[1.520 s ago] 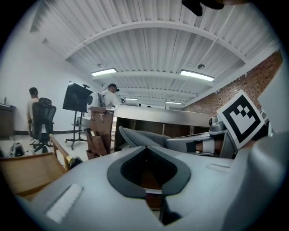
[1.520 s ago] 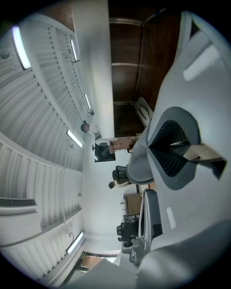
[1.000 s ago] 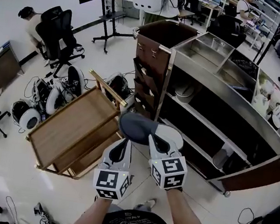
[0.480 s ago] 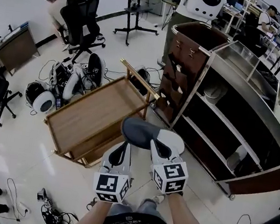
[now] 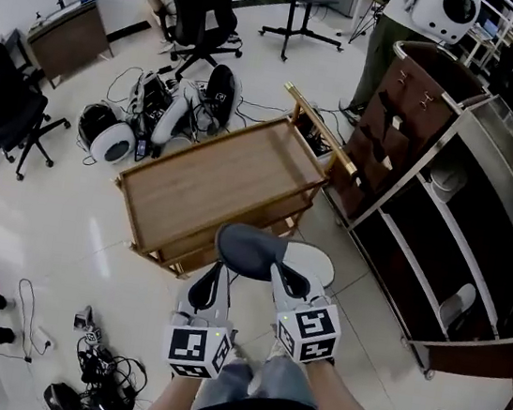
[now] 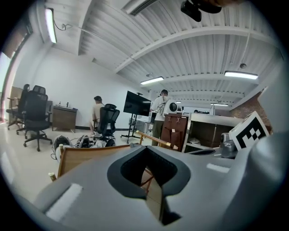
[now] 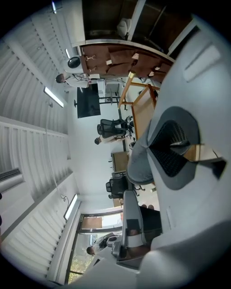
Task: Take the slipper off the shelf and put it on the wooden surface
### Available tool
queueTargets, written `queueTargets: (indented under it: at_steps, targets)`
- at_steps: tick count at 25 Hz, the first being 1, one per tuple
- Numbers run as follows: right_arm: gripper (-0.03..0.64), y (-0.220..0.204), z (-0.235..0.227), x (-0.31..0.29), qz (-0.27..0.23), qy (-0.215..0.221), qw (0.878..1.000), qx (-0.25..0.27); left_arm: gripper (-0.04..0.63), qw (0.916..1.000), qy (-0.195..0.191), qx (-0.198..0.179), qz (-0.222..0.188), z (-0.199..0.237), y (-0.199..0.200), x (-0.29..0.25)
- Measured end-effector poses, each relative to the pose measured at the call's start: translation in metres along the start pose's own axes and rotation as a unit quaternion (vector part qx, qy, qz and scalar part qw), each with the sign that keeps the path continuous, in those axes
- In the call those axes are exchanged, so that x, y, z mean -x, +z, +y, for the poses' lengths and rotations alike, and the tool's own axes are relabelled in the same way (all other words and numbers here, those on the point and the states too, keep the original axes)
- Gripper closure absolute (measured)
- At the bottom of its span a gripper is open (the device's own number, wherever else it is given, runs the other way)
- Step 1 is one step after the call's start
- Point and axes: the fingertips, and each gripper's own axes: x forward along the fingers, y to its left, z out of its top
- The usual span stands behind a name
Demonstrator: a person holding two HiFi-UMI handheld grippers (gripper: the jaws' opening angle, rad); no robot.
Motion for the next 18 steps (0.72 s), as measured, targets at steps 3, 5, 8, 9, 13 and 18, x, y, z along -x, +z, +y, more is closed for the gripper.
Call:
queueTargets:
  at_steps: [3,5,8,9,13,18]
  targets:
    - [0.614,-0.020,0.011,-0.019,0.015,0.011,1.000,-0.007,0.591,0.9992,0.039,0.009,-0.001,0.025,-0.012,0.004]
    - [0.614,-0.031,0.015,-0.030,0.022,0.013,1.000,-0.013,0.591,0.9979,0.063,0.011,-0.006,0.037,-0.019,0.006]
    - [0.614,-0.044,0.021,-0.046,0.027,0.021,0.999,-0.020,0.591,0.9960,0.089,0.006,-0.008,0.046,-0.028,0.004]
    - [0.614,-0.049,0.021,-0.052,0.027,0.026,0.999,-0.022,0.591,0.9954,0.095,0.004,-0.008,0.047,-0.034,0.001]
    - [0.614,-0.075,0.014,-0.072,0.031,0.043,0.998,-0.030,0.591,0.9928,0.119,0.003,-0.002,0.051,-0.065,-0.011]
    - [0.614,-0.117,0.003,-0.100,0.040,0.049,0.997,-0.035,0.590,0.9900,0.140,0.016,0.005,0.062,-0.104,-0.023]
